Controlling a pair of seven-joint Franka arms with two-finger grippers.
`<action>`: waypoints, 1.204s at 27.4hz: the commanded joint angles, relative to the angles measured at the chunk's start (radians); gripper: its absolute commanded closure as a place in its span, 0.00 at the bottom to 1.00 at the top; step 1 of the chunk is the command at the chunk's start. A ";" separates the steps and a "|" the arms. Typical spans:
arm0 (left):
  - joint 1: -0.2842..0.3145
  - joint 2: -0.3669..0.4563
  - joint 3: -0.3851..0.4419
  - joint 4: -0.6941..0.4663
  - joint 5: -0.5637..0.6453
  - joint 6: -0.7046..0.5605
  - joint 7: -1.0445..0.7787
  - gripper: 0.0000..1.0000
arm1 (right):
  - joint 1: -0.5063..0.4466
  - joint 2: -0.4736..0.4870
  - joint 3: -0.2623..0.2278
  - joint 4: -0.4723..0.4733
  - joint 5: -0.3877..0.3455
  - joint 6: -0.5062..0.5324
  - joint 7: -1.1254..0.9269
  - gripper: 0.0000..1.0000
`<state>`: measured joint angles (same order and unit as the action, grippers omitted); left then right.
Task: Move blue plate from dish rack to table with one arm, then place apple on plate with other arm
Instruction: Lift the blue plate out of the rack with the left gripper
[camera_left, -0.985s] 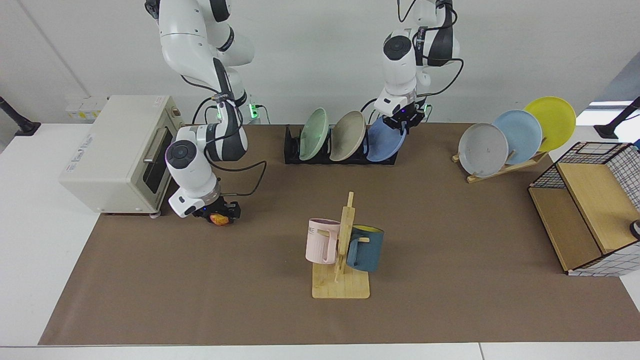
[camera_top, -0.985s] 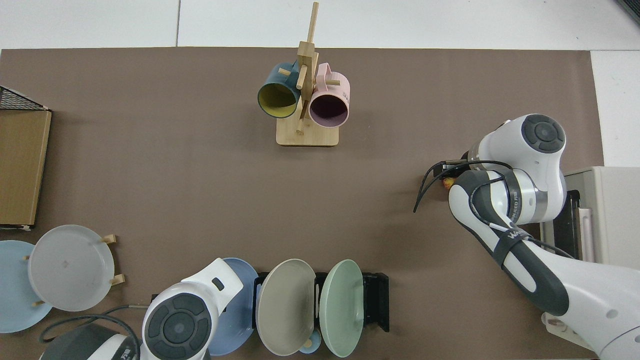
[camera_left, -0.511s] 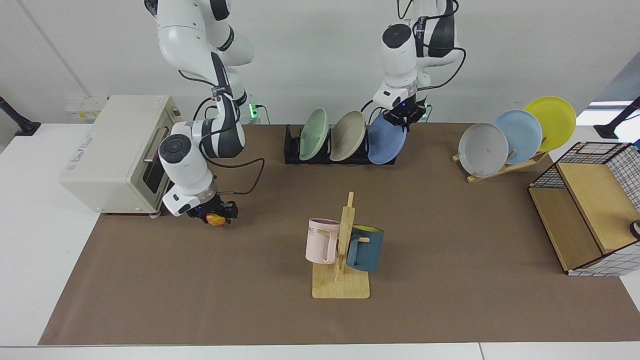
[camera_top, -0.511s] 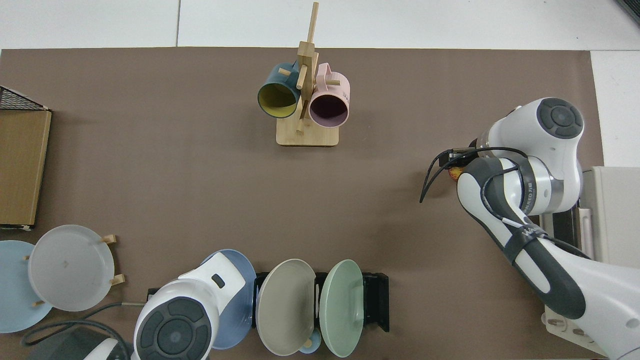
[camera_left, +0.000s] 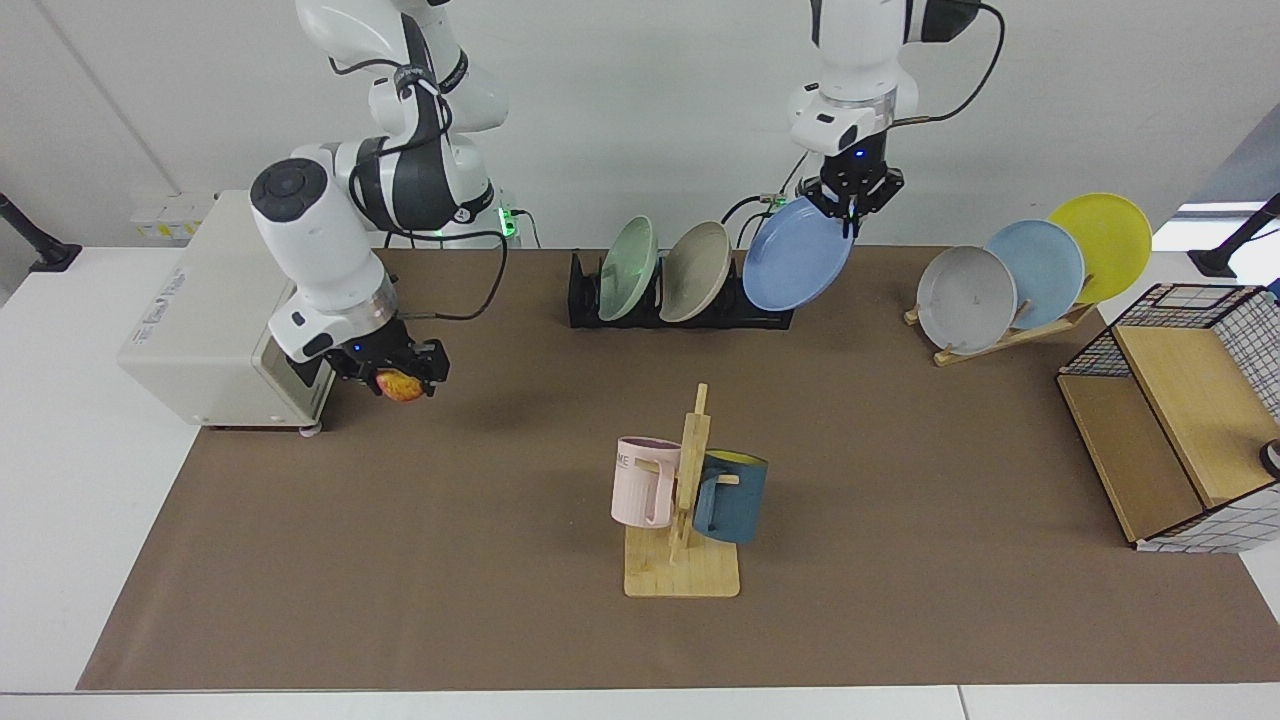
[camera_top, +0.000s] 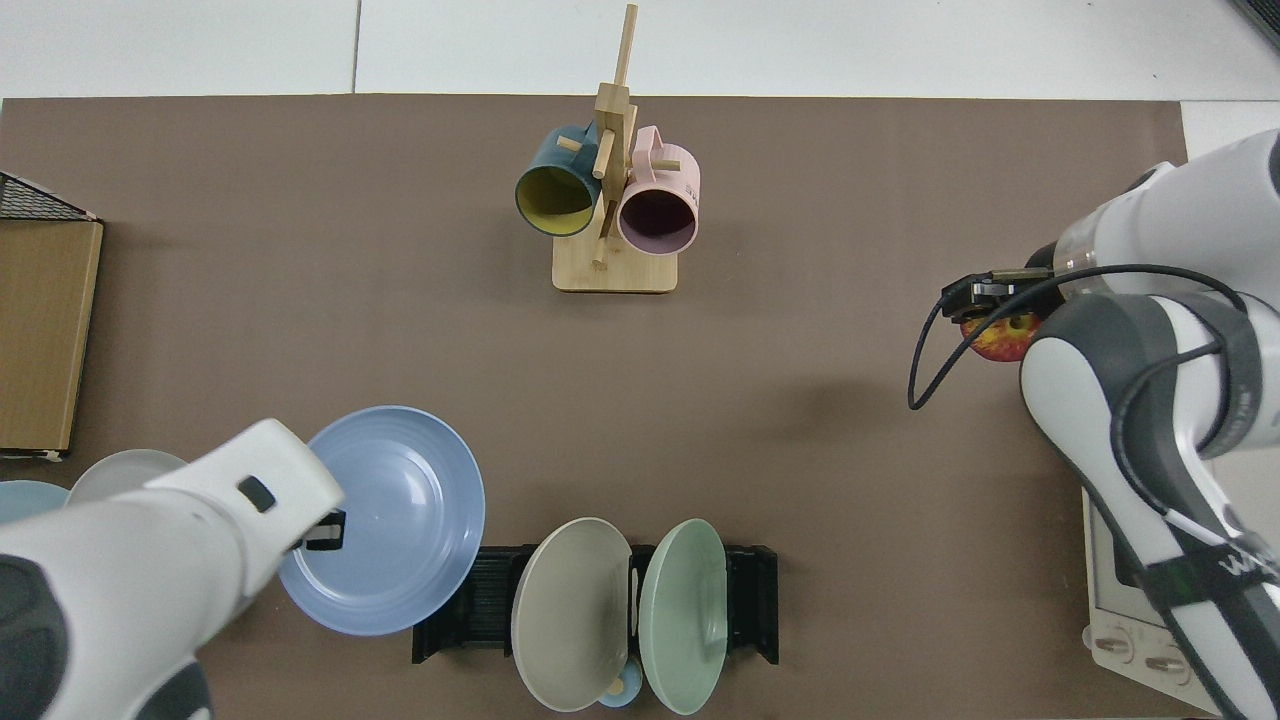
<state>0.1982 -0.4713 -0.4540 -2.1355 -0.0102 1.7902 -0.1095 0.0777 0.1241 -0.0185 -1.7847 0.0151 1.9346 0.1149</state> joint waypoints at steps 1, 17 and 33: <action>0.041 0.161 0.055 0.091 -0.089 0.113 0.010 1.00 | -0.010 -0.043 0.012 -0.021 -0.018 -0.019 0.019 1.00; 0.009 0.401 -0.047 0.057 -0.301 0.440 -0.214 1.00 | -0.006 -0.046 0.012 -0.028 -0.018 -0.019 0.019 1.00; -0.149 0.563 -0.137 -0.106 -0.300 0.759 -0.366 1.00 | -0.007 -0.052 0.012 -0.035 -0.018 -0.019 0.020 1.00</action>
<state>0.0715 0.1019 -0.6009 -2.2056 -0.2990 2.5058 -0.4585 0.0777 0.0882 -0.0142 -1.8059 0.0137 1.9177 0.1149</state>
